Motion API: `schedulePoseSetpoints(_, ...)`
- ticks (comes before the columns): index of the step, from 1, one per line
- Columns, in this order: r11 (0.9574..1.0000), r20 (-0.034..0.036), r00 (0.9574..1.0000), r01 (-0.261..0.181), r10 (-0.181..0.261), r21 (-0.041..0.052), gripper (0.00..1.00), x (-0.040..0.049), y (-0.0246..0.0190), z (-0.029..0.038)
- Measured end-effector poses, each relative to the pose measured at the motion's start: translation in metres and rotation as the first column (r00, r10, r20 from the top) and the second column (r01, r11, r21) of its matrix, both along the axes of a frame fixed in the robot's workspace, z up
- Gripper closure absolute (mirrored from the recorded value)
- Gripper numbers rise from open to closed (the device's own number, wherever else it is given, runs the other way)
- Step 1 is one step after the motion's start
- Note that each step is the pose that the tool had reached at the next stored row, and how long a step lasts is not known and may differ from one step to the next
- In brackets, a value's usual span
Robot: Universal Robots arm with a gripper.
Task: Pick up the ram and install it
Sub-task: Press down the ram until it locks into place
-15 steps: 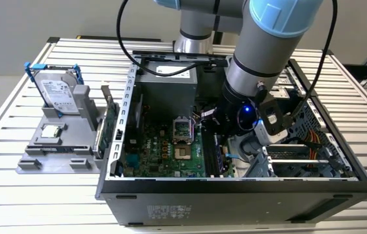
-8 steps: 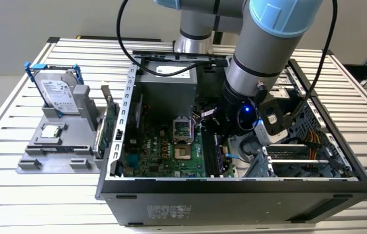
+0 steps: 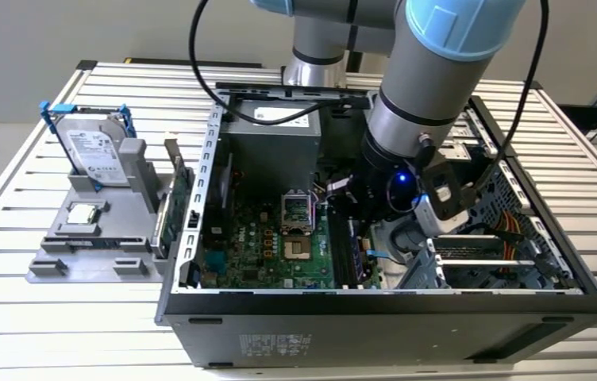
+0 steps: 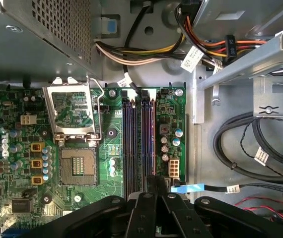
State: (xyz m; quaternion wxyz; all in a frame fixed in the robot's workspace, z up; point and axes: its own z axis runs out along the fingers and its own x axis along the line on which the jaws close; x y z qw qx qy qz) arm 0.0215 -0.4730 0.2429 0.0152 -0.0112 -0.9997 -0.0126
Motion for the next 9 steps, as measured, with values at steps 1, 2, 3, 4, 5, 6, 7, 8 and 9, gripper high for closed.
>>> schedulePoseSetpoints(1,0.9999,0.0000,0.9999,-0.012,0.012,0.0000,1.00,0.0000,0.0000,0.0000)
schedulePoseSetpoints(2,0.9997,0.0000,0.9997,-0.025,0.025,0.0000,1.00,0.0000,0.0000,0.0000)
schedulePoseSetpoints(3,0.9993,0.0000,0.9993,-0.039,0.039,0.0000,1.00,0.0000,0.0000,0.0000)
schedulePoseSetpoints(4,0.9986,0.0000,0.9986,-0.053,0.053,0.0000,1.00,-0.0001,0.0000,0.0000)
schedulePoseSetpoints(5,0.9975,0.0000,0.9975,-0.070,0.070,0.0000,1.00,0.0000,0.0000,0.0000)
schedulePoseSetpoints(6,0.9963,0.0000,0.9963,-0.086,0.086,-0.0001,1.00,0.0000,0.0000,0.0000)
schedulePoseSetpoints(7,0.9947,0.0000,0.9947,-0.103,0.103,0.0000,1.00,0.0000,0.0000,0.0000)
schedulePoseSetpoints(8,0.9917,-0.0001,0.9917,-0.128,0.128,0.0001,1.00,0.0000,0.0000,0.0000)
schedulePoseSetpoints(9,0.9896,-0.0001,0.9896,-0.144,0.144,0.0003,1.00,0.0000,0.0000,0.0000)
